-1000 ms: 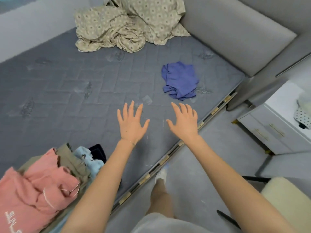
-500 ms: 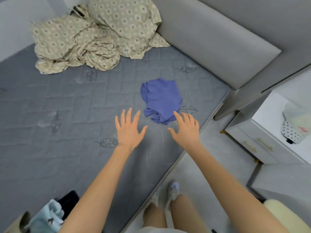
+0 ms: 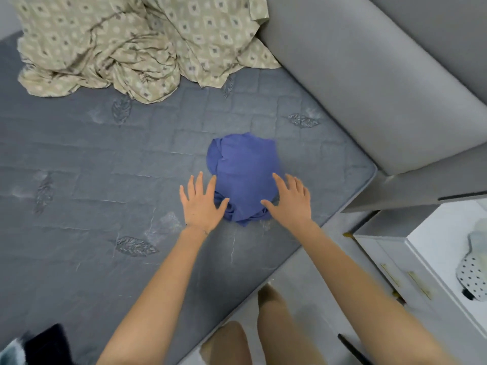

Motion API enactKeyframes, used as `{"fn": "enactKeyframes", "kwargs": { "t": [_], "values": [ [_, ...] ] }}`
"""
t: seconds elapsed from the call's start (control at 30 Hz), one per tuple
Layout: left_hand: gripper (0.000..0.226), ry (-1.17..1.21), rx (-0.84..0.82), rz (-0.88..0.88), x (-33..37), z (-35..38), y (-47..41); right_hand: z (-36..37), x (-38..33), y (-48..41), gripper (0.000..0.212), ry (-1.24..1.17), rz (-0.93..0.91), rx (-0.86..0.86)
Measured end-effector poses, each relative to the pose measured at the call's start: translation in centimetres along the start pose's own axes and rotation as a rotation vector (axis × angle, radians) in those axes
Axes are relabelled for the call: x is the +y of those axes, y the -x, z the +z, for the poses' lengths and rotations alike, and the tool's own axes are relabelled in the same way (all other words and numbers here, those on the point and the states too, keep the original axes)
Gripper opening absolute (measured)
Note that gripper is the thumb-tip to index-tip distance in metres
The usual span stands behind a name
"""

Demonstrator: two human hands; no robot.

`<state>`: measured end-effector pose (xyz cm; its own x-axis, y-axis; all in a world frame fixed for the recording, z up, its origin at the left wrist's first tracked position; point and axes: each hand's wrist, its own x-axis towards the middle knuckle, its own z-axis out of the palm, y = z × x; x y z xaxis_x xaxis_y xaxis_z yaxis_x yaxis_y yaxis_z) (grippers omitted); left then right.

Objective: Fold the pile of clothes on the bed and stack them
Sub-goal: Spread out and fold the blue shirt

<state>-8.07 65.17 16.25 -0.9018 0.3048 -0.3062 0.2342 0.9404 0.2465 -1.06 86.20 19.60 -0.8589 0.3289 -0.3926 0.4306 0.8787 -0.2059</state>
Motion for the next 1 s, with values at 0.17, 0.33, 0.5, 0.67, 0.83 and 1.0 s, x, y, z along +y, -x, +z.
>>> {"fn": "enactKeyframes", "kwargs": {
  "t": [0.17, 0.33, 0.5, 0.67, 0.83, 1.0],
  "values": [
    [0.071, 0.059, -0.058, -0.106, 1.8, 4.0, -4.8, 1.8, 3.4, -6.2, 0.083, 0.008, -0.023, -0.107],
    [0.073, 0.132, -0.124, -0.209, 1.4, 8.5, -8.1, 5.1, 5.3, -11.4, 0.086, -0.018, -0.007, -0.186],
    [0.081, 0.260, -0.126, -0.345, 0.2, 13.6, -11.0, 9.8, 6.4, -16.0, 0.094, -0.098, 0.086, -0.283],
    [0.076, 0.369, -0.118, -0.430, -0.7, 17.9, -13.2, 14.8, 7.1, -19.2, 0.109, -0.171, 0.171, -0.299],
    [0.030, 0.459, 0.009, -0.387, -1.4, 19.8, -13.7, 18.0, 6.8, -19.7, 0.082, -0.416, 0.246, -0.187],
    [0.024, 0.845, 0.220, -0.427, -0.2, 17.3, -12.0, 17.0, 4.9, -18.2, 0.025, -0.655, 0.232, -0.158]
  ]
}}
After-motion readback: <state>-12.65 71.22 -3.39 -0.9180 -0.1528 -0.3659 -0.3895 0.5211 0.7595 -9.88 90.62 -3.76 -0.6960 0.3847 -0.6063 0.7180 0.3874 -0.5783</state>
